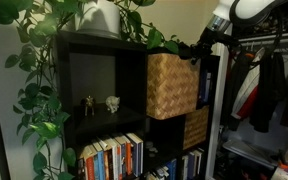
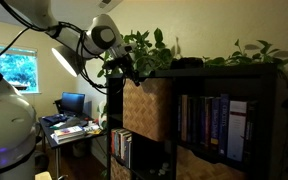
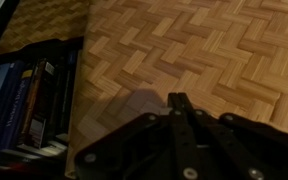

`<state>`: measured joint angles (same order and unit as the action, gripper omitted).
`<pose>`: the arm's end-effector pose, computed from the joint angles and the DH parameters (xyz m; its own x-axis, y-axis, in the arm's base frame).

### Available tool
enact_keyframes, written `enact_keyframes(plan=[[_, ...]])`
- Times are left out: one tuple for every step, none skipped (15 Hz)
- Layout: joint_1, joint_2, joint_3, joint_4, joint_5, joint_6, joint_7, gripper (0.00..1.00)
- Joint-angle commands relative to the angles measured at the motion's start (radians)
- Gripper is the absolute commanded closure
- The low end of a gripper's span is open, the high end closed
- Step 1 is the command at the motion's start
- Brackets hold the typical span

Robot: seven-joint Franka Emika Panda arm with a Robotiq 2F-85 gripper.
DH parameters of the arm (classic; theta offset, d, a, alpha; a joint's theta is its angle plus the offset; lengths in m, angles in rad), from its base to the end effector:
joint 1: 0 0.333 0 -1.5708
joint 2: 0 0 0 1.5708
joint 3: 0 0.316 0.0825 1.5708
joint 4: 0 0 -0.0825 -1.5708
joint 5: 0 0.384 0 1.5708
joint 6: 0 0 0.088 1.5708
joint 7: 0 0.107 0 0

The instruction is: Push out the compartment, take out two black objects then push the compartment black inside.

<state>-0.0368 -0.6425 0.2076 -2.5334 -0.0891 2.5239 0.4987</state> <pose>0.3966 0.0804 0.5527 0.7645 -0.2444 0.5965 -0.2391 -0.9668 -0.0897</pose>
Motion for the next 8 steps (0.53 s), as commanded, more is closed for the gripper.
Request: enact_keyframes(plan=[[-0.042,0.022,0.032,-0.024,0.016,0.101,0.039,0.96],[-0.048,0.03,0.035,-0.024,0.014,0.12,0.043,0.95],[-0.052,0.046,0.037,-0.021,0.015,0.143,0.045,0.96],[-0.054,0.06,0.038,-0.018,0.016,0.162,0.044,0.96],[-0.056,0.071,0.039,-0.015,0.017,0.173,0.043,0.96],[-0.059,0.081,0.041,-0.012,0.017,0.183,0.044,0.96],[-0.063,0.093,0.042,-0.008,0.017,0.196,0.044,0.96],[-0.066,0.101,0.043,-0.005,0.016,0.205,0.044,0.95]])
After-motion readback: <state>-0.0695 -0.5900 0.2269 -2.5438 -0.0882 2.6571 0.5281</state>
